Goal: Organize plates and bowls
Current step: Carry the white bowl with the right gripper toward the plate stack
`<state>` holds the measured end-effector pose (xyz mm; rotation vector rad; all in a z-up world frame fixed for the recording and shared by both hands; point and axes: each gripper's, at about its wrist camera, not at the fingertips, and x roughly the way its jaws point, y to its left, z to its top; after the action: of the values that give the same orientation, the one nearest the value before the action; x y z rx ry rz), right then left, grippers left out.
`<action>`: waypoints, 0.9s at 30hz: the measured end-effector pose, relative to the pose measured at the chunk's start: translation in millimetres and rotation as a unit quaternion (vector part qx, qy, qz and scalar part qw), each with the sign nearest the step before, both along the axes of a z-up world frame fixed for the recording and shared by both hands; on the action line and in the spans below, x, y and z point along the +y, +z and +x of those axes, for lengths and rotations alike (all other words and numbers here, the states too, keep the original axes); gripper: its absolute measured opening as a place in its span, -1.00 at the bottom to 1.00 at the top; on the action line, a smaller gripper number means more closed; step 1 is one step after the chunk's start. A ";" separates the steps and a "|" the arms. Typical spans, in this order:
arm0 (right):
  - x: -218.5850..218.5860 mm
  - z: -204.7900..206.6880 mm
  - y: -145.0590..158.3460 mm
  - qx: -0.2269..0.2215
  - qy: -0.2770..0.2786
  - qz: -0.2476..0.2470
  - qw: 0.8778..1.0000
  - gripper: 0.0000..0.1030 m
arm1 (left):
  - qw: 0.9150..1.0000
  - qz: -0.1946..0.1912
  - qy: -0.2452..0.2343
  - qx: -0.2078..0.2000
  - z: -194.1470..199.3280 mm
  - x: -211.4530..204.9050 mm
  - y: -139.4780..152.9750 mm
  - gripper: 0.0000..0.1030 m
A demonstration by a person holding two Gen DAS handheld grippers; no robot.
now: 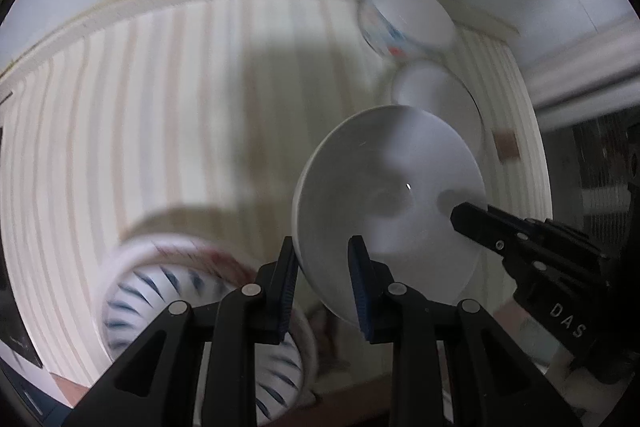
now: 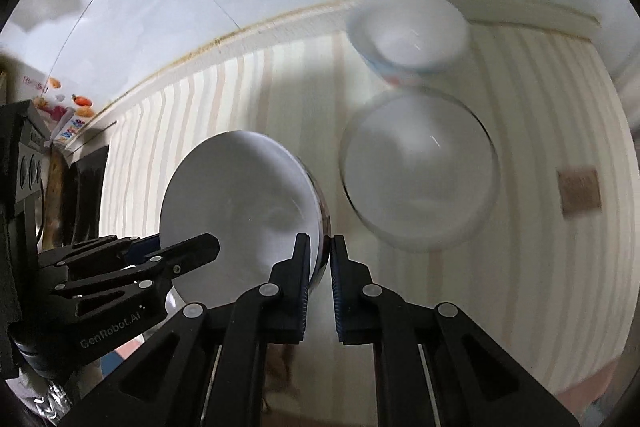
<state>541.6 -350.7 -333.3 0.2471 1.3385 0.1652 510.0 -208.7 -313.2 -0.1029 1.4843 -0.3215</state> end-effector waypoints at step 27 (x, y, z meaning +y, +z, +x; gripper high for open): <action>-88.0 -106.1 -49.9 0.031 -0.066 0.004 0.997 -0.78 | 0.996 0.041 -0.064 0.045 -52.2 -80.1 -68.2 -0.56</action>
<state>435.5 -438.7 -383.2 0.3476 1.3782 0.0523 457.8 -288.9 -381.4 0.0441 1.5958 -0.3632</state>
